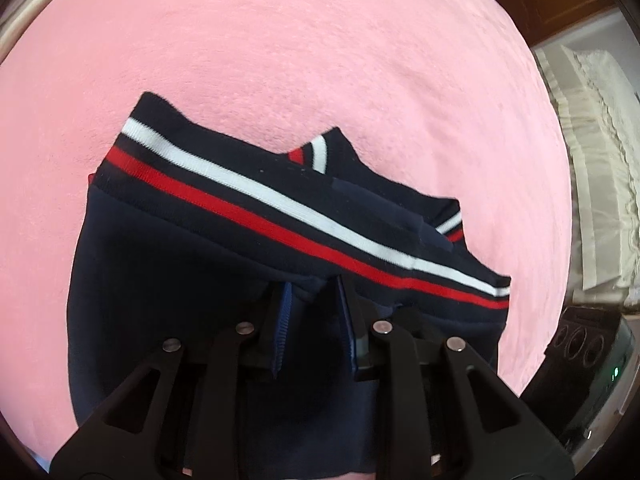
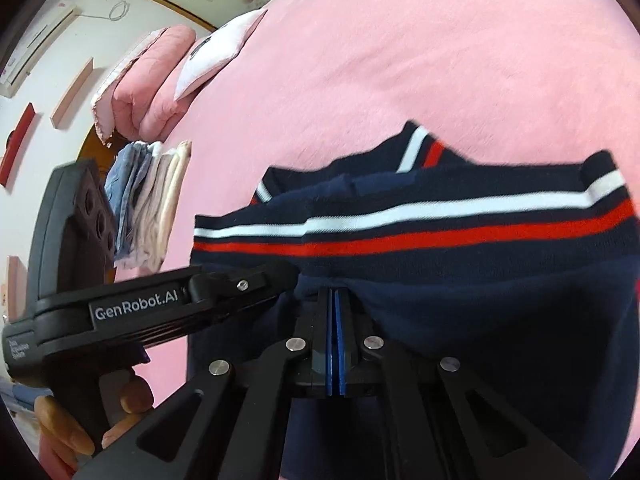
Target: Fold large clothes
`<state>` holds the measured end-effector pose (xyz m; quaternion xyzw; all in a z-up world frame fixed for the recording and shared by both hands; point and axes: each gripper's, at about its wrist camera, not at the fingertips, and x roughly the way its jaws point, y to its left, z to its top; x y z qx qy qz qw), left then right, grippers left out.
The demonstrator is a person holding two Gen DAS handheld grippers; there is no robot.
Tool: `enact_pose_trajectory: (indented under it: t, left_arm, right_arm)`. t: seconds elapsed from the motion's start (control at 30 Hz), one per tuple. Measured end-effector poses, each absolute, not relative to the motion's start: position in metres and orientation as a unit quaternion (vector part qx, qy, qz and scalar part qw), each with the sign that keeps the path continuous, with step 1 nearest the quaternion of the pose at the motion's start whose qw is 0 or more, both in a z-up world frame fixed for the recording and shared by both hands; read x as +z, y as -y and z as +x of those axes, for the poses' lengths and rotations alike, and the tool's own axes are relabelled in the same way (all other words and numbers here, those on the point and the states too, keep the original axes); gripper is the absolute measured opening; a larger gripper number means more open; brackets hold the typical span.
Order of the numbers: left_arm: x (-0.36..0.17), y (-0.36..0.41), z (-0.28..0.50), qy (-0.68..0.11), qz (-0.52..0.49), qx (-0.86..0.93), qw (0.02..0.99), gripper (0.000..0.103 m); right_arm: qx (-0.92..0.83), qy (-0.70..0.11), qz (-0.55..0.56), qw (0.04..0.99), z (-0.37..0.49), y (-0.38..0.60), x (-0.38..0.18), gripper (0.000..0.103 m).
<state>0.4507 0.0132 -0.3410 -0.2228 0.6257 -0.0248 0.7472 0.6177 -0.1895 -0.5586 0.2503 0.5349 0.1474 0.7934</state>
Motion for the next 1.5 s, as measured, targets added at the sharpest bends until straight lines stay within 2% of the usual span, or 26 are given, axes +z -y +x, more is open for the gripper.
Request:
enact_pose_trajectory:
  t: [0.2, 0.33, 0.43, 0.63, 0.8, 0.93, 1.0, 1.23, 1.37, 1.5]
  left_arm:
    - [-0.34, -0.012, 0.446, -0.618, -0.216, -0.012, 0.756, 0.017]
    - [-0.32, -0.031, 0.435, -0.603, -0.201, 0.008, 0.772, 0.015]
    - [-0.296, -0.049, 0.429, -0.585, -0.13, 0.076, 0.797, 0.015]
    - [-0.27, -0.066, 0.415, -0.59, -0.145, 0.01, 0.794, 0.015]
    - [-0.278, -0.04, 0.39, -0.623, -0.157, -0.054, 0.764, 0.015]
    - [-0.3, -0.016, 0.37, -0.653, -0.126, -0.032, 0.746, 0.015]
    - [-0.307, -0.015, 0.359, -0.653, -0.114, -0.032, 0.748, 0.015]
    - [-0.293, -0.039, 0.338, -0.641, -0.098, -0.005, 0.761, 0.015]
    - [-0.29, -0.071, 0.32, -0.64, -0.064, 0.055, 0.763, 0.015]
    - [-0.29, -0.096, 0.304, -0.64, -0.116, 0.044, 0.759, 0.015]
  right_arm:
    - [0.109, -0.523, 0.261, 0.804, 0.616, 0.234, -0.556, 0.0]
    - [0.055, -0.518, 0.258, 0.814, 0.602, 0.272, -0.548, 0.0]
    - [0.033, -0.519, 0.257, 0.814, 0.589, 0.295, -0.539, 0.0]
    - [0.06, -0.508, 0.28, 0.812, 0.561, 0.307, -0.506, 0.0]
    - [0.197, -0.542, 0.307, 0.757, 0.551, 0.246, -0.519, 0.001]
    - [0.203, -0.595, 0.243, 0.738, 0.544, 0.198, -0.539, 0.001]
    - [0.185, -0.597, 0.213, 0.751, 0.54, 0.191, -0.539, 0.001]
    - [0.122, -0.593, 0.225, 0.764, 0.524, 0.236, -0.543, 0.001]
    - [0.116, -0.578, 0.29, 0.754, 0.505, 0.284, -0.542, 0.0]
    - [0.077, -0.573, 0.245, 0.778, 0.486, 0.309, -0.526, 0.0]
